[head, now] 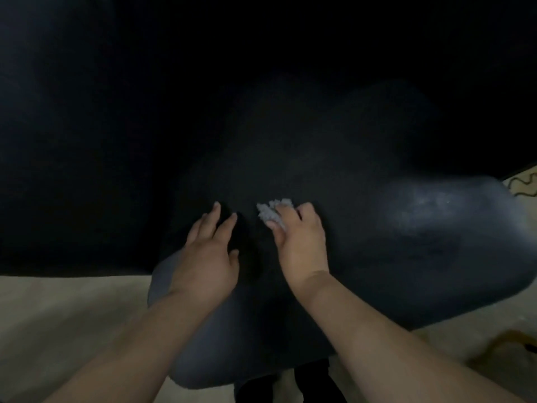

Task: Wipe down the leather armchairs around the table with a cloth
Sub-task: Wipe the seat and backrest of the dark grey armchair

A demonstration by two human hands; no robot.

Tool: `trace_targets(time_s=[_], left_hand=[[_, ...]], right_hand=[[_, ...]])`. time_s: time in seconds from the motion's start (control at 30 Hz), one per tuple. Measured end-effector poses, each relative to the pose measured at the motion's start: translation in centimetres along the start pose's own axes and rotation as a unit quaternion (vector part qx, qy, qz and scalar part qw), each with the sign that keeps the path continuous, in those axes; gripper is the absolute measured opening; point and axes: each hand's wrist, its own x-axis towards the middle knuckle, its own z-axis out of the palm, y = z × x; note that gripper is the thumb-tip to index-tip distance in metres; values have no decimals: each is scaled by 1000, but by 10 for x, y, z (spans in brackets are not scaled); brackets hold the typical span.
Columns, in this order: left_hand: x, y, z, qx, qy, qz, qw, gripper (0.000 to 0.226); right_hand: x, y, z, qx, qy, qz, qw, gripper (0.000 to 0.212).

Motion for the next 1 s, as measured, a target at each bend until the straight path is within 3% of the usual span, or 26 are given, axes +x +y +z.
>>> trace_targets(time_s=[0.13, 0.3, 0.6, 0.8, 1.0], left_hand=[[-7, 12, -25, 7, -52, -21, 998, 64], [-21, 29, -69, 30, -72, -43, 996, 64], [-40, 49, -132, 56, -34, -44, 997, 62], [-28, 49, -136, 60, -15, -25, 998, 60], [-14, 30, -128, 87, -60, 17, 994, 60]], right_hand=[[1, -12, -26, 71, -97, 34, 992, 35], [6, -28, -75, 102, -40, 61, 992, 34], [24, -55, -142, 124, -26, 85, 988, 35], [33, -58, -142, 126, -11, 97, 987, 35], [37, -66, -115, 115, 7, 146, 983, 36]])
